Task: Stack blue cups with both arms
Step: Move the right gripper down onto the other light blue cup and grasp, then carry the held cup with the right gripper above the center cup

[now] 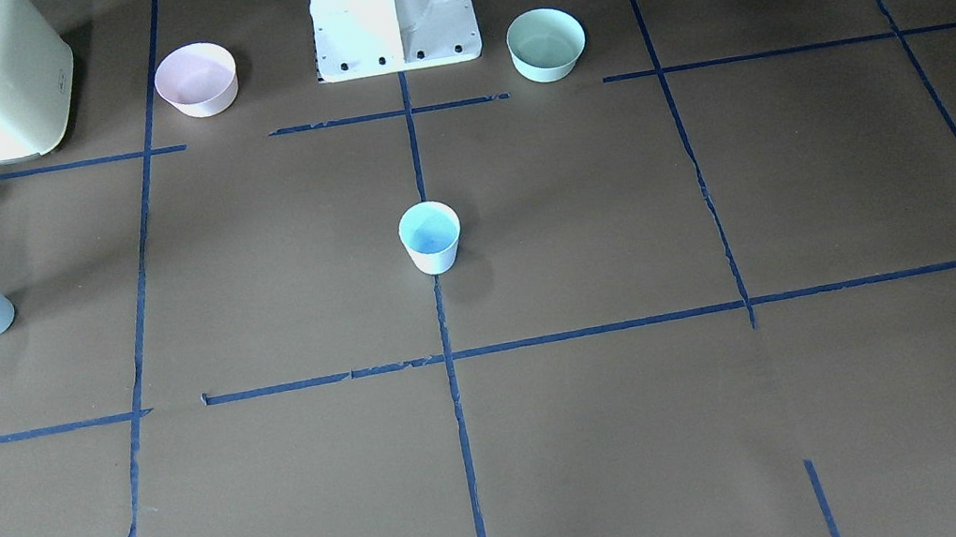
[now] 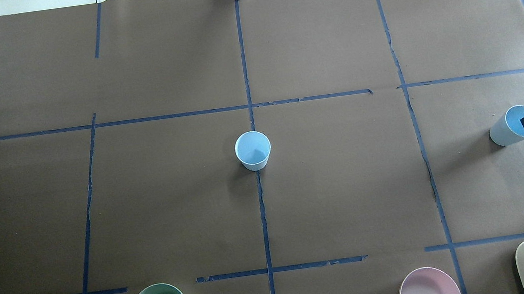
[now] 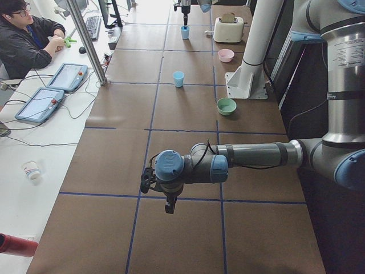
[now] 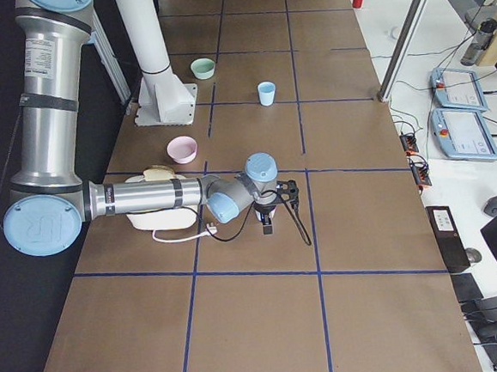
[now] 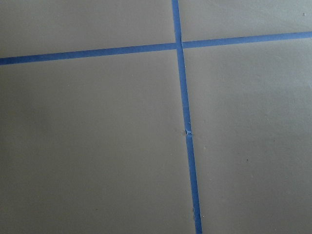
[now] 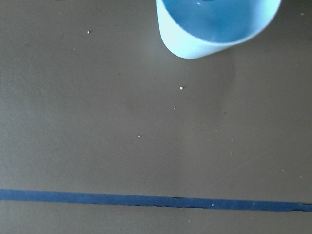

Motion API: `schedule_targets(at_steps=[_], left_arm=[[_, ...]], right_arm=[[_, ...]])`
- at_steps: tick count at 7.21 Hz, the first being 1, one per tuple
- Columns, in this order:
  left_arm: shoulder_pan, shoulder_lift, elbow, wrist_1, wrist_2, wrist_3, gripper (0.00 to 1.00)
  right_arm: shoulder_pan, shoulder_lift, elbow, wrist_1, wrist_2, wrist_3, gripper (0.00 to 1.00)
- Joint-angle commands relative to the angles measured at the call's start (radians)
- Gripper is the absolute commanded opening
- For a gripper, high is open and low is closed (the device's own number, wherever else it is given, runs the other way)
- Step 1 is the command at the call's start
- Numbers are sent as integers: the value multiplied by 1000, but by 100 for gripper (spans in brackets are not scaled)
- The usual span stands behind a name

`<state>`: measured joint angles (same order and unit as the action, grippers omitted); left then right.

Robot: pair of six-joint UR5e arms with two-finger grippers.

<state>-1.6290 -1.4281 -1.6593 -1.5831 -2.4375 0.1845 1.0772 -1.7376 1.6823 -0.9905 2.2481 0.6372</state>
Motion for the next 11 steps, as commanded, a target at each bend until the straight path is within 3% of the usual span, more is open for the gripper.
schedule_targets(at_steps=[1,4,5,7,9,11], left_arm=[[0,0,0,0,0,3,100],[0,0,0,0,0,3,100],[0,0,0,0,0,1,100],[0,0,-8,2,-2,-2,100],[0,0,-11,2,0,-3,100],[1,-2,-11,2,2,-6,100]], right_arm=[[-13,6,-7,0,-1,-1,9],[-23,12,-4,0,-1,-2,6],[-23,12,7,0,-1,-1,1],[-22,24,98,-63,13,24,0],[-25,215,227,-382,5,152,0],[-171,434,243,-483,-19,434,0]])
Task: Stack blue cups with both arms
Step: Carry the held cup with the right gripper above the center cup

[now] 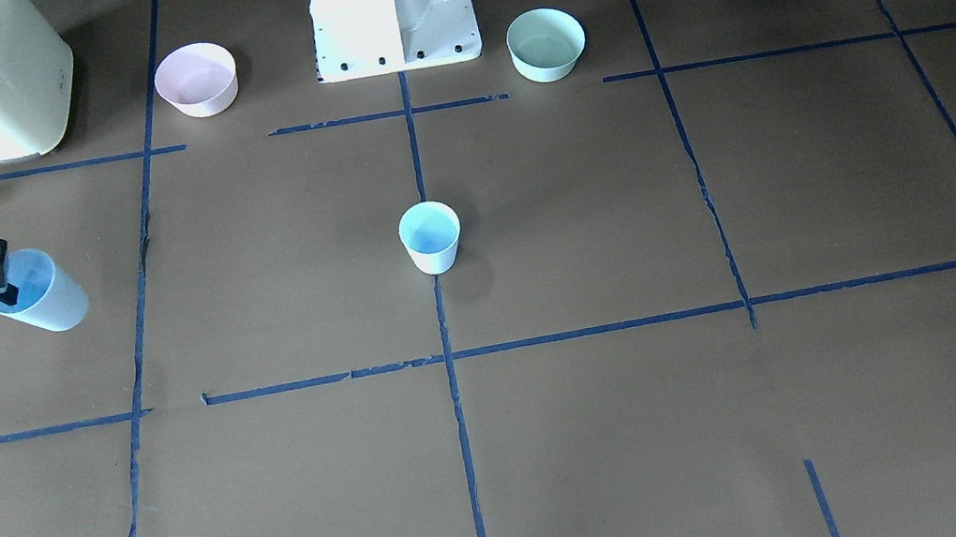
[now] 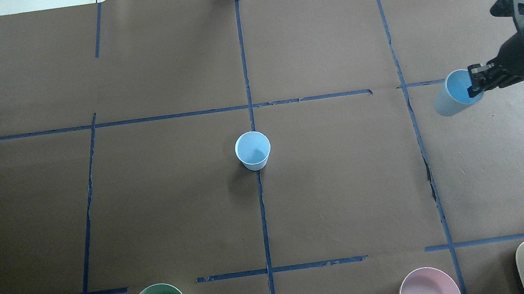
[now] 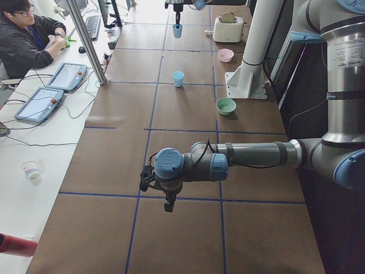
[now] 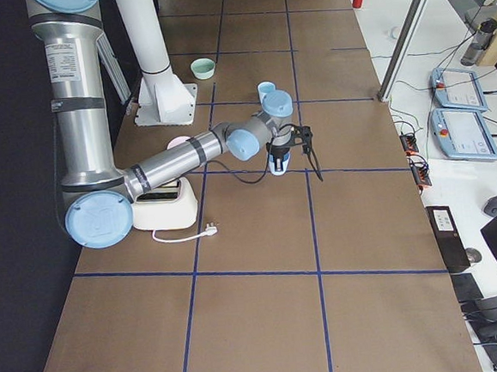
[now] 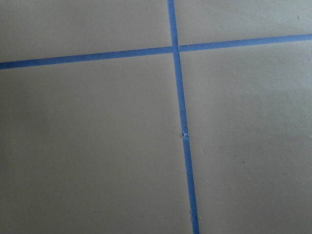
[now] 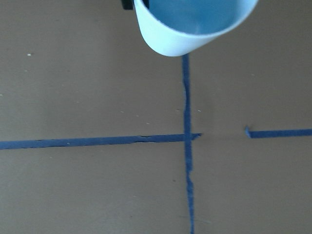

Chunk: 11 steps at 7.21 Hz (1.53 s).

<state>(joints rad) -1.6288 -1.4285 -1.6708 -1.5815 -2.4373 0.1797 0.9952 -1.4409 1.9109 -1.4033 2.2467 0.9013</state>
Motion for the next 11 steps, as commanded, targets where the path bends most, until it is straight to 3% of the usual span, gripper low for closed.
schedule_targets(at_steps=[1,3,4,5,11], left_arm=[[1,-3,-1,0,1,-9,100],[1,-4,-17,0,4,-37,100],[1,-3,-15,0,4,-37,100],[1,-3,-15,0,4,-37,100],[1,0,-7,0,4,-31,100]], right_arm=[[-193,271,8,-164,-94,306,0],[-365,510,-31,-311,-264,541,0],[-430,602,-105,-310,-345,623,0],[-458,661,-157,-310,-372,658,0],[-475,663,-202,-278,-415,659,0]])
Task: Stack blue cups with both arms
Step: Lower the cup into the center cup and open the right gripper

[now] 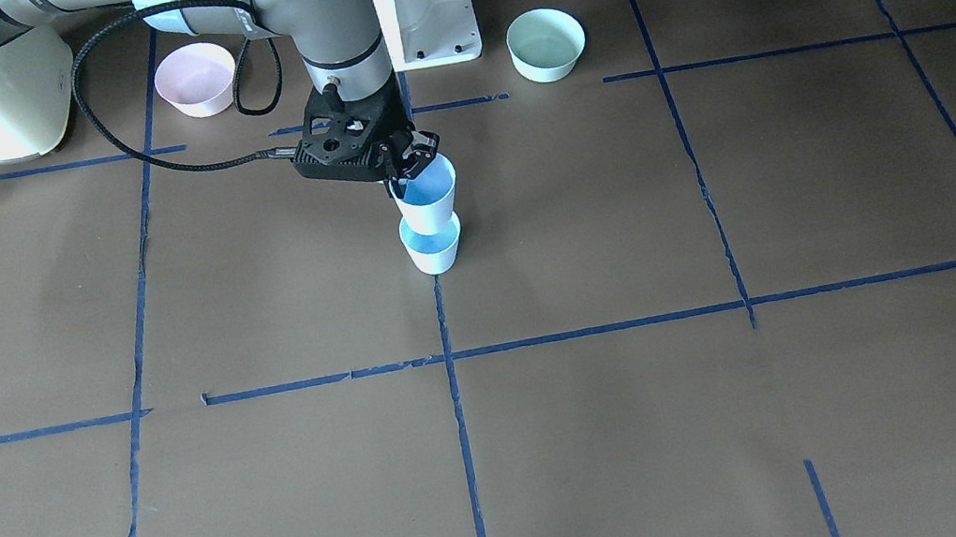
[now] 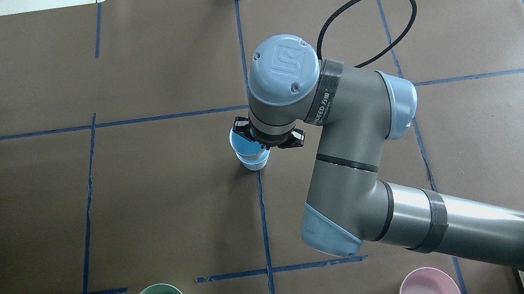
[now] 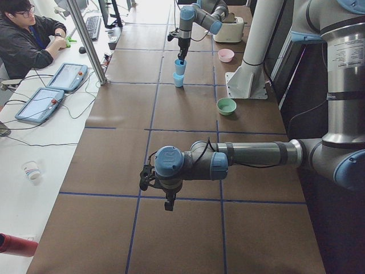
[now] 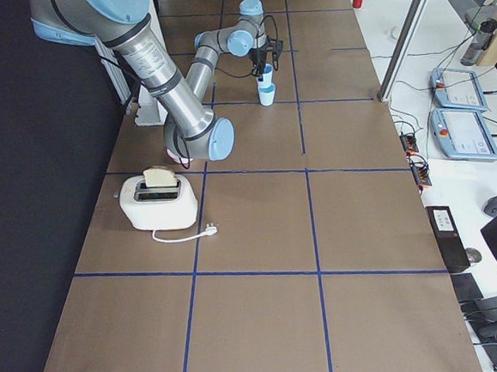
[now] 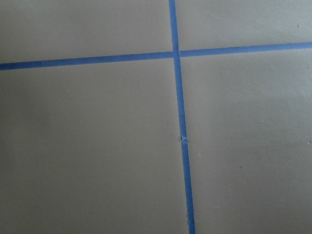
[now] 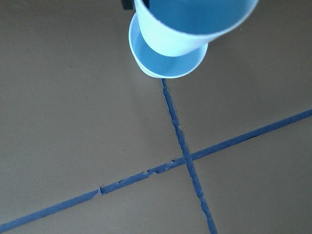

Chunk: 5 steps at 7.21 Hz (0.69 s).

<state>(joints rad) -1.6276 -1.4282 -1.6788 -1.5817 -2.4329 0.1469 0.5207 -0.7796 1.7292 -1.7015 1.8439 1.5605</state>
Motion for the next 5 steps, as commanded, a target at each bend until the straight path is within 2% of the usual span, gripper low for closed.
schedule_targets(at_steps=[1,2,3,4,5], left_arm=[[0,0,1,0,0,2,100],[0,0,1,0,0,0,100],[0,0,1,0,-2,0,100],[0,0,1,0,0,-1,100],[0,0,1,0,0,-1,100]], right_arm=[[-1,0,-22,22,-12,0,0],[-1,2,-22,22,-12,1,0],[-1,-3,-22,28,-12,-8,41],[-10,-4,-26,45,-21,-13,99],[-10,-4,-26,46,-21,-14,100]])
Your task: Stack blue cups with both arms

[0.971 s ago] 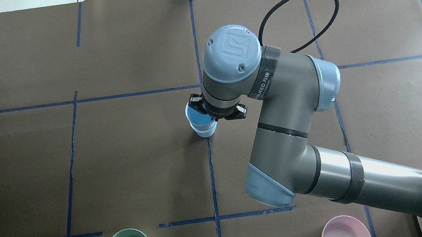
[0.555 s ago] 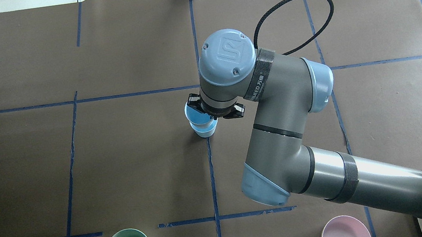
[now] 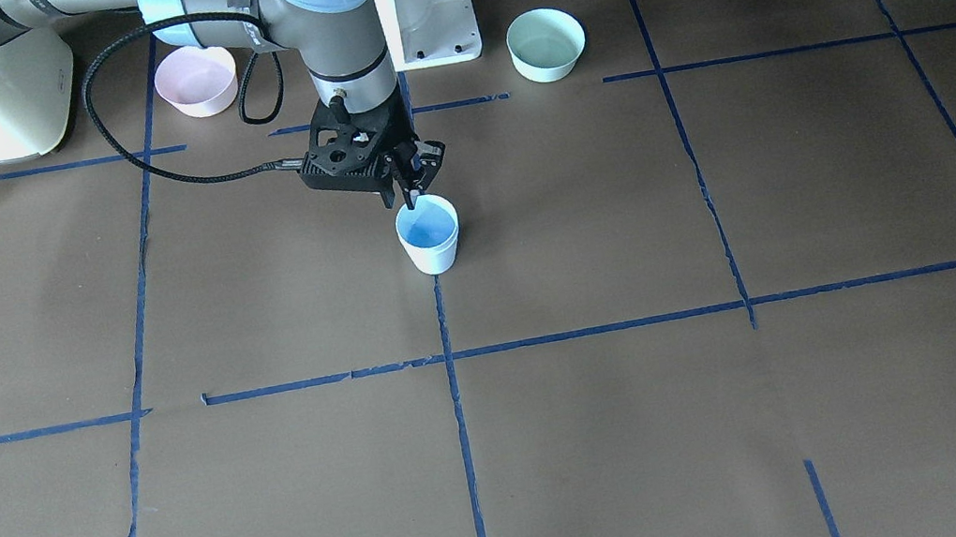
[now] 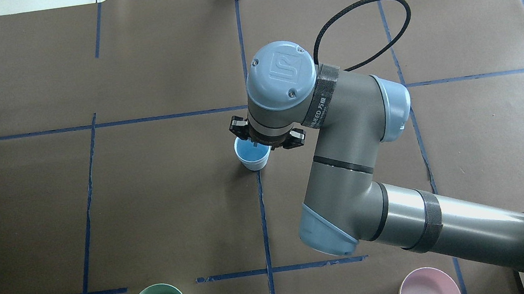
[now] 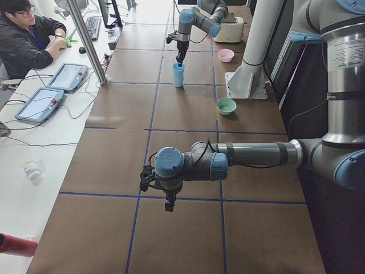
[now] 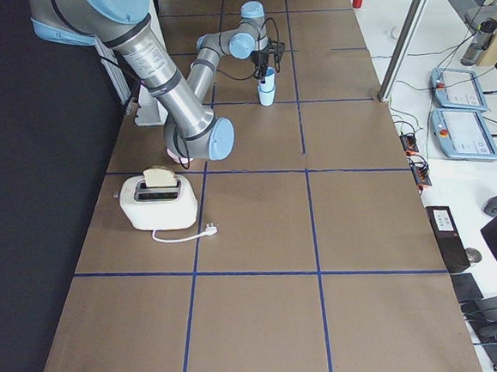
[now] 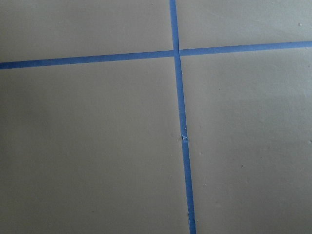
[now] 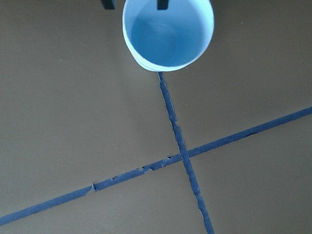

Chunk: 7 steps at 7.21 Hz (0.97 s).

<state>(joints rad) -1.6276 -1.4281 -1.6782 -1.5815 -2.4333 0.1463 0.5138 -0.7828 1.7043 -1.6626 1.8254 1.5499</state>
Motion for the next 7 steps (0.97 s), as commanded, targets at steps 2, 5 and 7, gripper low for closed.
schedule_targets(at_steps=[2,5,7], left_arm=[[0,0,0,0,0,-1,100],[3,-3,6,3,8,-5,100],[11,-32,-8,15,32,-5,100]], right_arm=[[5,-4,0,7,3,-22,100],[214,-102,9,6,231,-318,100],[441,-255,9,6,389,-730,100]])
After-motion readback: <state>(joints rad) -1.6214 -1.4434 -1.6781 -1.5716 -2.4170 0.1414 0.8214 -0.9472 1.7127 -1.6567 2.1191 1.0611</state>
